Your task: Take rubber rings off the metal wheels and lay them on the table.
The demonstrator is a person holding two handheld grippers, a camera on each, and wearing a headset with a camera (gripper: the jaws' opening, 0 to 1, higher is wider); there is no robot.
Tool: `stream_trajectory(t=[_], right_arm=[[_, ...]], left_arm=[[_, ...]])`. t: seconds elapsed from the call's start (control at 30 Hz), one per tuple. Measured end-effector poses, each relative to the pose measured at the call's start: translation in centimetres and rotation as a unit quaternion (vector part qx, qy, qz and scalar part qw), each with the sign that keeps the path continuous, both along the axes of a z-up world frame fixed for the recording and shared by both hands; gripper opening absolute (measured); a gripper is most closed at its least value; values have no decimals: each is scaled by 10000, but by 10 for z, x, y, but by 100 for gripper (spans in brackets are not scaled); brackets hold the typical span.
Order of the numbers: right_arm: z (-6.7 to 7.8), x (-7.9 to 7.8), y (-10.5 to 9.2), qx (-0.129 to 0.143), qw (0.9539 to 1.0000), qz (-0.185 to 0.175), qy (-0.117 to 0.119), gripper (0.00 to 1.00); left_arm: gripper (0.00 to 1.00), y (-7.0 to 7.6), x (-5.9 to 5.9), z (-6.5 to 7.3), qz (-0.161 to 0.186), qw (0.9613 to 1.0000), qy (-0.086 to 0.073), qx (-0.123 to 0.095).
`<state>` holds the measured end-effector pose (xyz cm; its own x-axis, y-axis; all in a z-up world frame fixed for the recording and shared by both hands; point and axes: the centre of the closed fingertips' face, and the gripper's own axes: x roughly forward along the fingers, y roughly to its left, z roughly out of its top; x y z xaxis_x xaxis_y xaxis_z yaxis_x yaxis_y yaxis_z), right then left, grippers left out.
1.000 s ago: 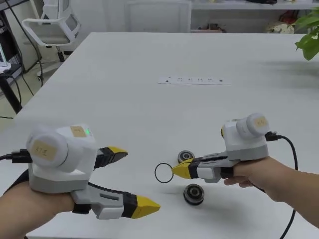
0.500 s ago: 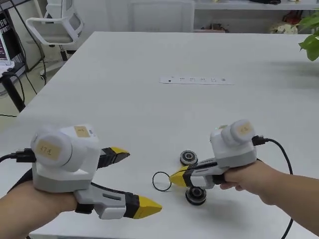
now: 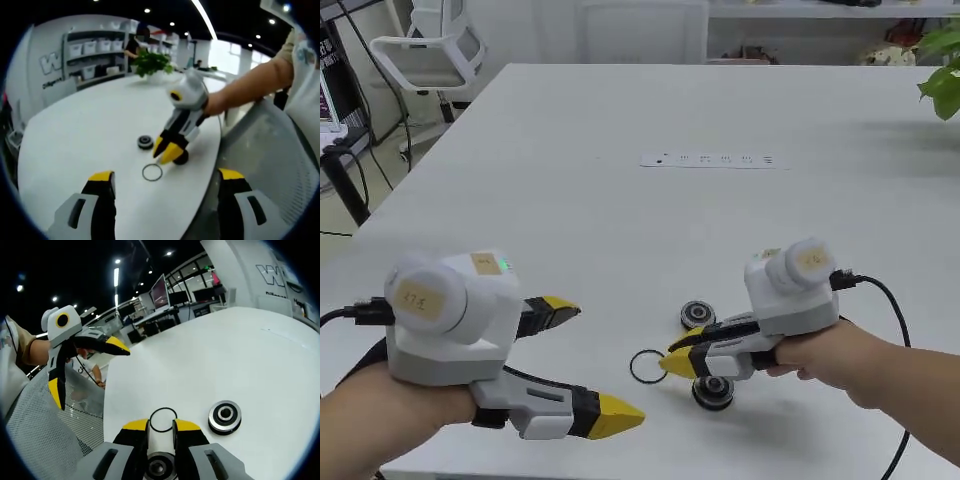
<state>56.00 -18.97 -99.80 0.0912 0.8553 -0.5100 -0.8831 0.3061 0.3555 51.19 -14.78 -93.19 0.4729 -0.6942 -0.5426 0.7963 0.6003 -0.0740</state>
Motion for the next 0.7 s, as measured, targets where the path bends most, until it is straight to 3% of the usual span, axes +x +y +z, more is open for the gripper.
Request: stream_trajectory(t=[0.5,0.7], right_arm=[[28,5,-15,488,9984,-280,-100,20],[36,0,-24,603,9973,-399,-126,21]], left_arm=[[84,-3,3,0,-57,10000,19,41],[83,-7,3,0,-110,9999,42,53]])
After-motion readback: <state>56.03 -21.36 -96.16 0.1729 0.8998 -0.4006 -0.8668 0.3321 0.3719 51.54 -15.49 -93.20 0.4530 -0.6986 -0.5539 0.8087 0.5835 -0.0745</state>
